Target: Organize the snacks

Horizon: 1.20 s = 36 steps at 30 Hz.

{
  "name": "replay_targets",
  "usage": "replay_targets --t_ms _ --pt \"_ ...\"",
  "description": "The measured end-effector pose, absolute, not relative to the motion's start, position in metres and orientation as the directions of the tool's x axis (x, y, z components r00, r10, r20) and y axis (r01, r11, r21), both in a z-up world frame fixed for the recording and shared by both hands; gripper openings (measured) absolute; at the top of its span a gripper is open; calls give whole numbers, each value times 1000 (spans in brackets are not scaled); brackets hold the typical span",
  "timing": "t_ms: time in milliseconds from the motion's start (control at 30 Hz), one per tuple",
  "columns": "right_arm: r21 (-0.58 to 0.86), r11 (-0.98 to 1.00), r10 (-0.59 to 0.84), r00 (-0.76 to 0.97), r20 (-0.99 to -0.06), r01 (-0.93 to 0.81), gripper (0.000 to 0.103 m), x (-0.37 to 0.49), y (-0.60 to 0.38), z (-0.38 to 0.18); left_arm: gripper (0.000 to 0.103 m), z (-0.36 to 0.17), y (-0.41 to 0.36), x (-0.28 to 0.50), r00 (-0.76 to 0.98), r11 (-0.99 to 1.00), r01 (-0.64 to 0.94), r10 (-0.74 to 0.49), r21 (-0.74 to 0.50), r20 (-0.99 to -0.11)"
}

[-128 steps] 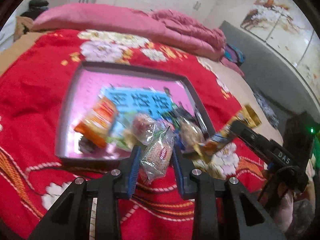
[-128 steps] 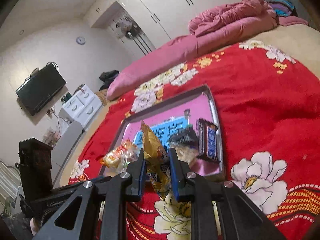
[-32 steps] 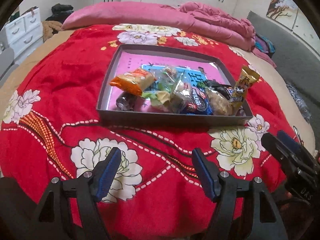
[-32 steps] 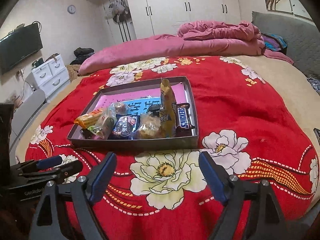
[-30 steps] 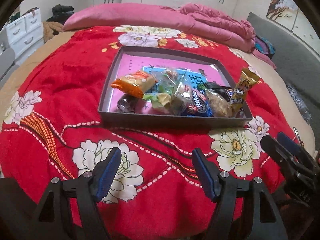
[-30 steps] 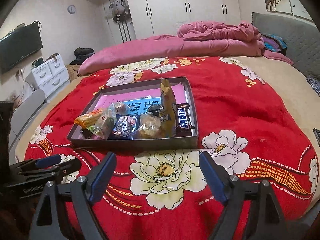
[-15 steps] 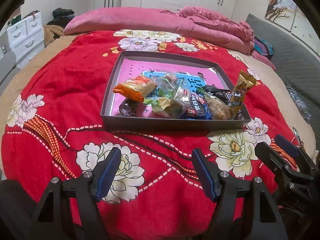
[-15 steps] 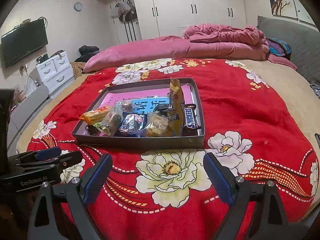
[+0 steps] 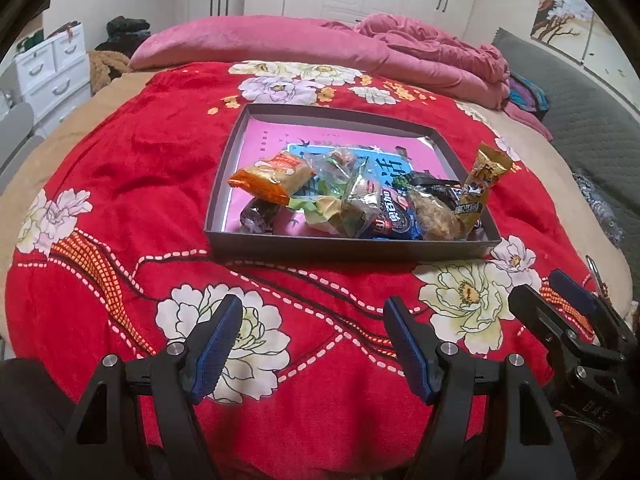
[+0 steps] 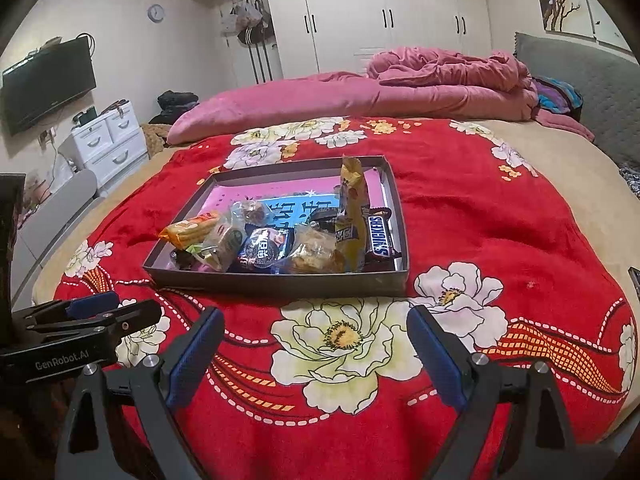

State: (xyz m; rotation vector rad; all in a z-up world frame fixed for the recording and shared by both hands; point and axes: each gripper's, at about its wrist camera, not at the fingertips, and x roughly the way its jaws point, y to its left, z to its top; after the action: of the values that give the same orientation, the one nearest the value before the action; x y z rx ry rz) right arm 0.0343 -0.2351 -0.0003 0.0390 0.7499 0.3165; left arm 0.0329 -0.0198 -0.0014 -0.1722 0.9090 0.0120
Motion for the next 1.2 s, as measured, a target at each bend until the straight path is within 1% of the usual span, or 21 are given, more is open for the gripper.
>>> replay_targets --t_ms 900,1067,1200 --pt "143 957 282 693 -664 -252 93 35 -239 1 74 0 -15 34 616 984 -110 -41 -137 -786" --pt "138 964 260 697 -669 -227 93 40 -243 -2 74 -2 -7 39 614 982 -117 -48 -151 -787" --pt "149 975 224 707 -671 -167 93 50 -258 -4 74 -3 4 45 625 979 -126 -49 -162 -779"
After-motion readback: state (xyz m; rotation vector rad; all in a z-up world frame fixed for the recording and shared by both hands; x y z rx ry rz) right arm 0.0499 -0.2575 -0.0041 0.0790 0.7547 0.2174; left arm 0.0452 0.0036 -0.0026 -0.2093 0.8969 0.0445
